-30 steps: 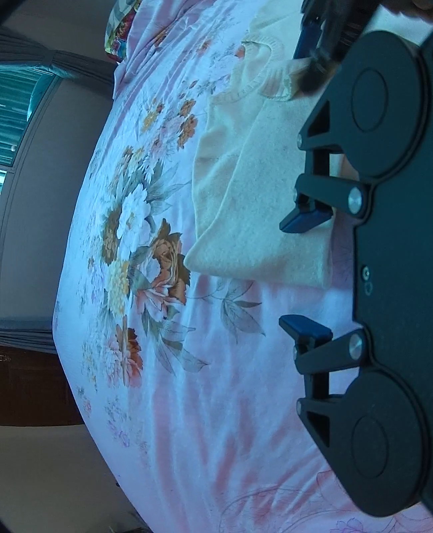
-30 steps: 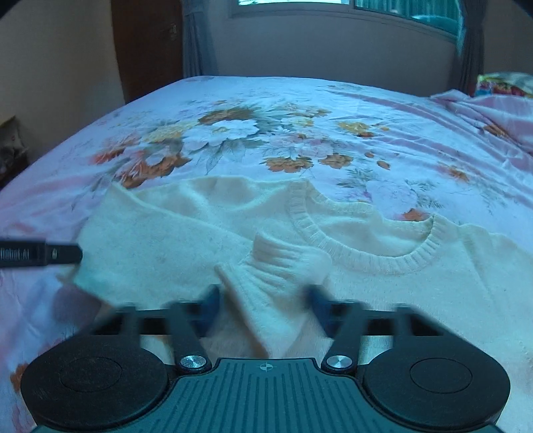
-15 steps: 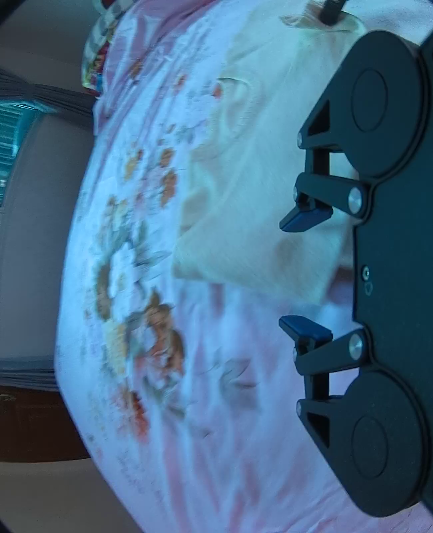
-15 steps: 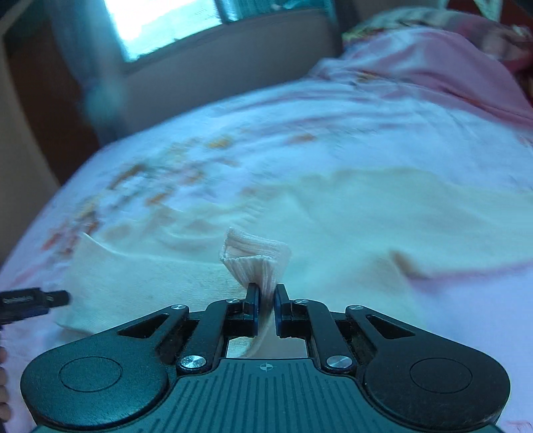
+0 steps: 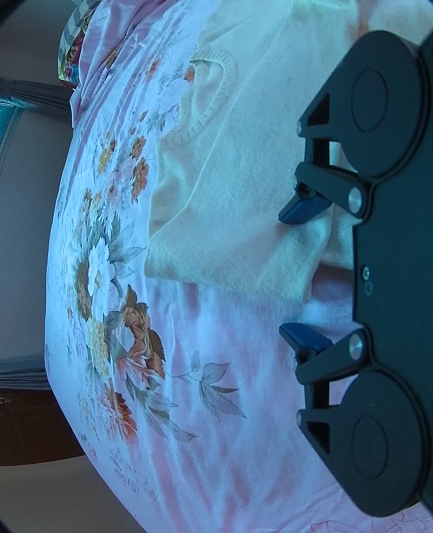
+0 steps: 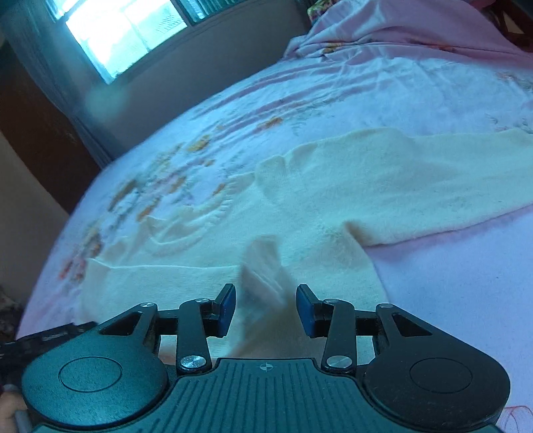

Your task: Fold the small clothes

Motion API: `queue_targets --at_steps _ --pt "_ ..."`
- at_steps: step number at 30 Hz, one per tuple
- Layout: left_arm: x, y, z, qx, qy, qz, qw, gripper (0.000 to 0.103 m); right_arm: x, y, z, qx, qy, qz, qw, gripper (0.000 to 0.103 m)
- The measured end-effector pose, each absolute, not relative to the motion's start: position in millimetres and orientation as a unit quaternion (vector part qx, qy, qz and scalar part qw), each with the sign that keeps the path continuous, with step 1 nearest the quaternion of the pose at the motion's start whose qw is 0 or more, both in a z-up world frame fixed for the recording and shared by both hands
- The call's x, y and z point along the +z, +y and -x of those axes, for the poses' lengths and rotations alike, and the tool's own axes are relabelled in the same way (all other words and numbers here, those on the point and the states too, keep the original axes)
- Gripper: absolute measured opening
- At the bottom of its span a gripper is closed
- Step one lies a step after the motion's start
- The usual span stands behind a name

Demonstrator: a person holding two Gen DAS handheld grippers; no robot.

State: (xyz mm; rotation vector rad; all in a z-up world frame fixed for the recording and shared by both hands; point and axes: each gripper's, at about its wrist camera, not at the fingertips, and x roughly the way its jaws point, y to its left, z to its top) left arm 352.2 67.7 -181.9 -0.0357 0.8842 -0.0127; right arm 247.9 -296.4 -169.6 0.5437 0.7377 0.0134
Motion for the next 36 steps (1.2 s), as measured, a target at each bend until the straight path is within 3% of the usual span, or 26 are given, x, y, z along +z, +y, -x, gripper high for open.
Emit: queue_targets --at_steps 6,8,9,14,21,28,30,36 --pt "-181 66 -352 0.000 0.428 0.019 0.904 0.064 -167 -288 -255 0.004 0.373 -0.219 0.901 0.040" --pt "-180 66 -351 0.001 0.428 0.019 0.904 0.064 -172 -288 -257 -0.003 0.386 -0.208 0.899 0.022" --pt "-179 65 -351 0.002 0.427 0.019 0.904 0.062 -173 -289 -257 -0.004 0.393 -0.202 0.897 0.003" --pt "-174 58 -347 -0.002 0.428 0.016 0.904 0.060 -181 -289 -252 -0.016 0.413 -0.162 0.896 0.003" --pt "-160 40 -333 -0.002 0.422 0.003 0.906 0.062 -142 -275 -238 -0.020 0.347 -0.117 0.930 0.004" --pt "-168 20 -318 -0.006 0.446 -0.009 0.895 0.067 -180 -264 -254 0.005 0.427 -0.117 0.897 0.004" --pt "-170 19 -314 0.002 0.453 -0.010 0.891 0.063 -170 -270 -247 0.002 0.419 -0.118 0.900 0.004" --pt "-146 4 -295 -0.009 0.427 -0.019 0.904 0.069 -140 -290 -225 0.002 0.387 -0.123 0.914 0.004"
